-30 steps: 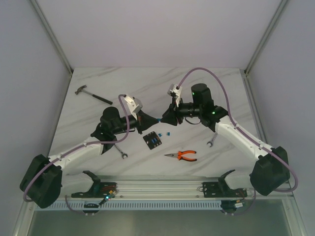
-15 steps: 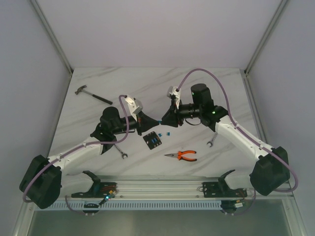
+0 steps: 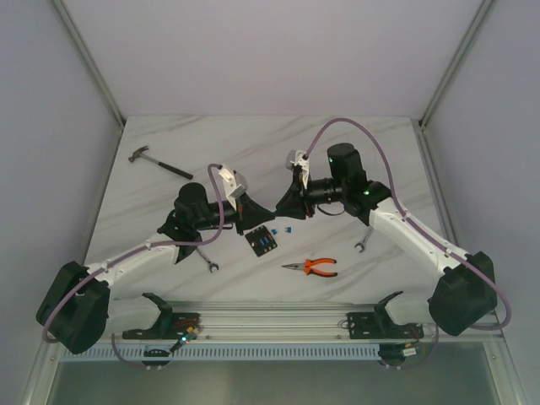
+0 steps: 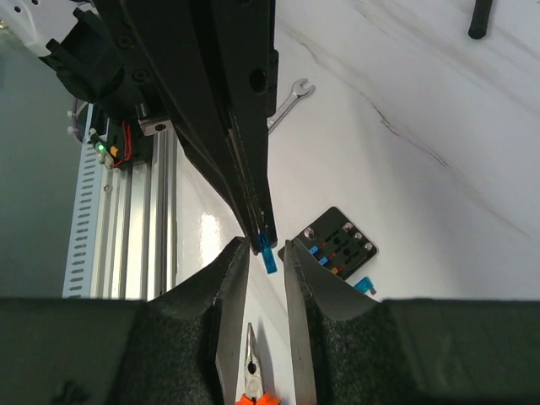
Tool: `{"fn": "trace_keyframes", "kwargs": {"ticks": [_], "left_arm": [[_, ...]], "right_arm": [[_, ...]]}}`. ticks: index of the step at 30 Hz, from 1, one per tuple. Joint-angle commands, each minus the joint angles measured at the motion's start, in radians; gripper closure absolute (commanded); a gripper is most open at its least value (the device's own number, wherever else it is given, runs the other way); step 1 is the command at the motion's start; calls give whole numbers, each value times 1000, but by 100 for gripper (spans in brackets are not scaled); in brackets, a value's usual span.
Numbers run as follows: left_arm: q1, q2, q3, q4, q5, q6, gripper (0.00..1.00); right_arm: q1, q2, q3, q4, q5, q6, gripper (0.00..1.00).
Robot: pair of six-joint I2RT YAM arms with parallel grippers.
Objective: Snap on the fuse box
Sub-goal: Pick up the fuse from the center of the board.
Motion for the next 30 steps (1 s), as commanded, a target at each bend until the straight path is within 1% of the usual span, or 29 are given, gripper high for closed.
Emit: {"fn": "trace_keyframes", "kwargs": {"ticks": [1, 16, 22, 30], "left_arm": [[5, 9, 29, 68, 59, 2, 100], [1, -8, 36, 54, 73, 3, 100], [-7, -7, 53, 41, 93, 9, 100], [-15, -20, 56, 8, 97, 25, 100]], "right_arm": [[-5, 3, 34, -12, -52, -27, 72], [-6, 14, 39, -46, -110, -64, 74], [-5, 13, 40, -45, -71, -61, 72], [-5, -9, 34, -44, -95, -64, 74]]}}
